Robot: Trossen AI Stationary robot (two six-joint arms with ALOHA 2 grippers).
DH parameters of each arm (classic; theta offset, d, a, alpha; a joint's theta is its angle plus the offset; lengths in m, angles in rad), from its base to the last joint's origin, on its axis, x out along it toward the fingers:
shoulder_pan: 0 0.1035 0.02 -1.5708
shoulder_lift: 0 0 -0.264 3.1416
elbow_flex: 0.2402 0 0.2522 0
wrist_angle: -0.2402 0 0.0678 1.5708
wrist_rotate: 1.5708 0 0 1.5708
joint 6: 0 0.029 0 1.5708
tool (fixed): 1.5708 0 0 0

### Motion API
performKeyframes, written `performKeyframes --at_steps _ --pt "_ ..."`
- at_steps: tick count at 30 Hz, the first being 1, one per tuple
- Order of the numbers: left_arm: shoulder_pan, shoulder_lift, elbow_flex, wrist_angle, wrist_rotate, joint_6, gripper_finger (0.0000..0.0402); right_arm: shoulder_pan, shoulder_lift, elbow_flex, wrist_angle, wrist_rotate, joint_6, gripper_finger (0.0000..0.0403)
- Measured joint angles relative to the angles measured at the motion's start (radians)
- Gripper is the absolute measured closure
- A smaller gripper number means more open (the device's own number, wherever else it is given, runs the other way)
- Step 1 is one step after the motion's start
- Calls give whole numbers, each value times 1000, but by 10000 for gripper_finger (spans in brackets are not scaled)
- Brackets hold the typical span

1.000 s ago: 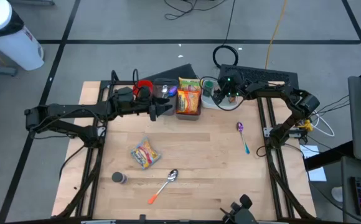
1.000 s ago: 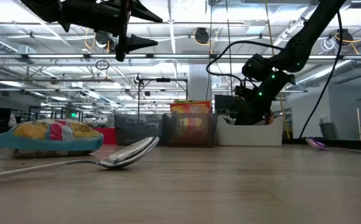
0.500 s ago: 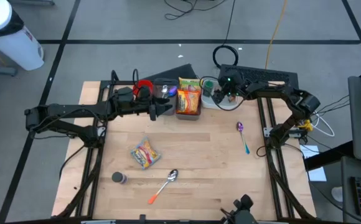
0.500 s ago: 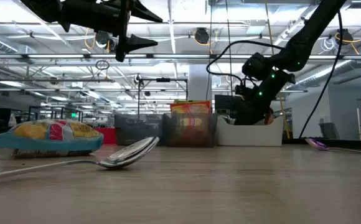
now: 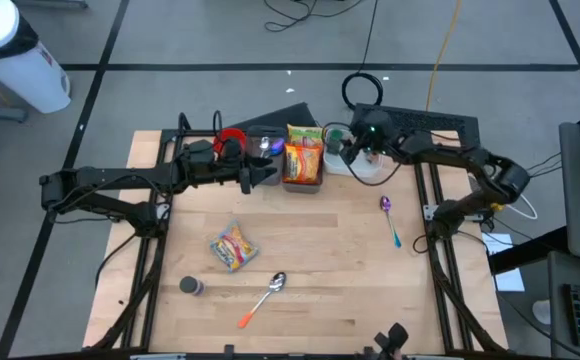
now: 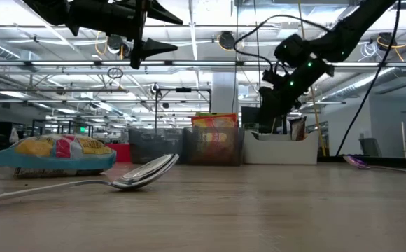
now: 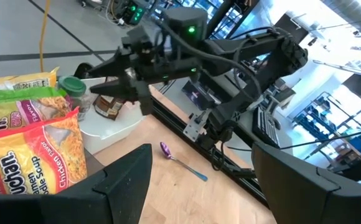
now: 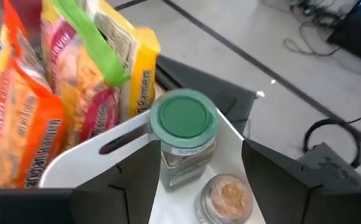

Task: Pick & Place Food Item
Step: Put the purple and blue spoon into the left black bin

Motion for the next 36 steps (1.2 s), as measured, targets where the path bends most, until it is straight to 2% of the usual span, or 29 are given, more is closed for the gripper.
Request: performKeyframes --at_steps 4,7,13,17,22,27,32,36 --pt "0 0 0 2 0 0 119 32 -72 0 -39 73 -3 186" --pt "0 0 0 3 0 0 119 55 -135 0 -52 79 10 186" --pt "0 -1 0 10 0 1 119 110 -267 0 -2 74 195 187" --pt "0 -1 0 10 0 2 119 153 -324 0 92 73 334 184" --pt "0 -1 0 10 -32 -19 119 218 -332 0 239 72 493 187" --pt "-9 -1 0 49 26 -38 119 304 -318 0 270 72 607 187" --pt "-70 -53 1 57 99 2 119 437 -318 0 281 67 590 186" --pt "-151 -117 1 -72 55 35 119 548 -318 0 323 80 559 191"
